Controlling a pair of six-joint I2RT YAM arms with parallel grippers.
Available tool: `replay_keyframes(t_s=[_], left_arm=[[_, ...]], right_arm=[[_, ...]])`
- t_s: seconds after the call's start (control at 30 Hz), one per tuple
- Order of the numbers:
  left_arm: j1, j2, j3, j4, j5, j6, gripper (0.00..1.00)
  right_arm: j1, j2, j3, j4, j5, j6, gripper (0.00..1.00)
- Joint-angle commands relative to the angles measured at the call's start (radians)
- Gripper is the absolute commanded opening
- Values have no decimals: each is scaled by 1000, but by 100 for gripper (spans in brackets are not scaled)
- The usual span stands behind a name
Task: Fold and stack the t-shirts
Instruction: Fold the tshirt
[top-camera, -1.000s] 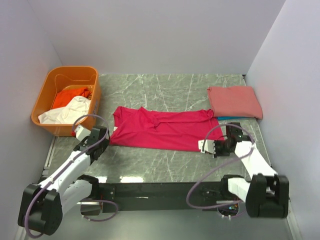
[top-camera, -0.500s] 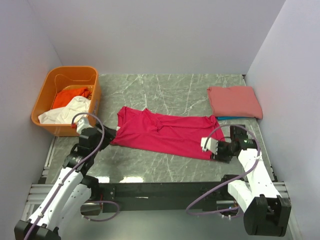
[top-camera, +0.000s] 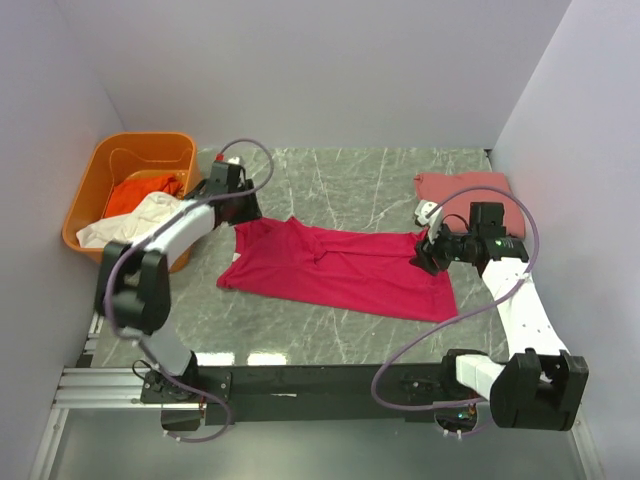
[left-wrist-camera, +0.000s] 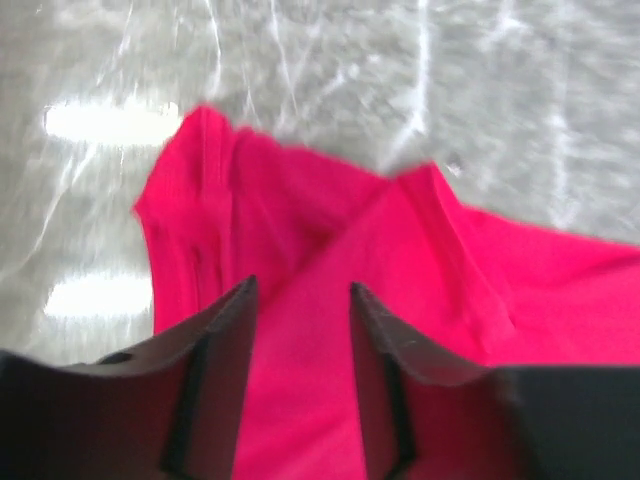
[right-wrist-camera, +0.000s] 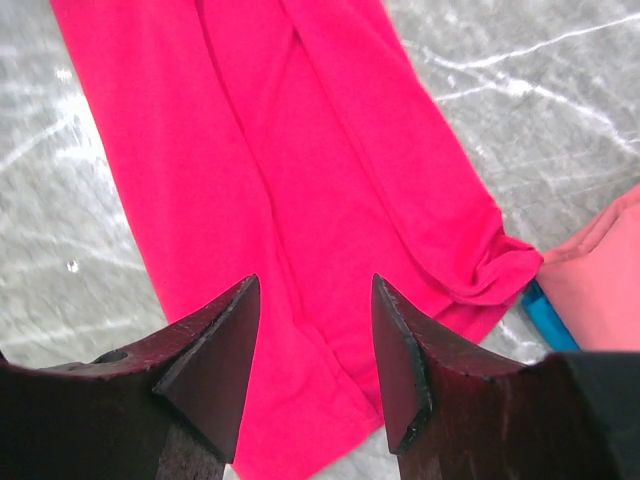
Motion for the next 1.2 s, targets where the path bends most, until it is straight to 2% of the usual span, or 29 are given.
replay_keyframes(t_s=[0.0,0.13,0.37,0.5,0.7,1.0,1.1,1.17], left_arm=[[6,125,152,-125,-37,90,43],[4,280,247,-180,-94,84,33],[4,372,312,-225,-232,81,32],[4,414,350,-240,-229,96,32],[10,565,493,-293,-223,114,32],[61,771,830,-392,-171,131,31],[85,915,1035,-458,-126,113,31],[99,977,1201,-492,-75,95,31]], right_arm=[[-10,-16,-4,79,-41,94,55],[-30,-31,-27,79,-43,80,55],[-74,-31,-30,55,-81,57,55],[-96,-16,-21,39,-109,49,55],[-122,-14,-22,26,-125,37,55],[-136,-13,-2,-40,-78,-18,54],[-131,-5,-8,-112,-69,-148,54],[-116,1,-22,-115,-28,-161,53]])
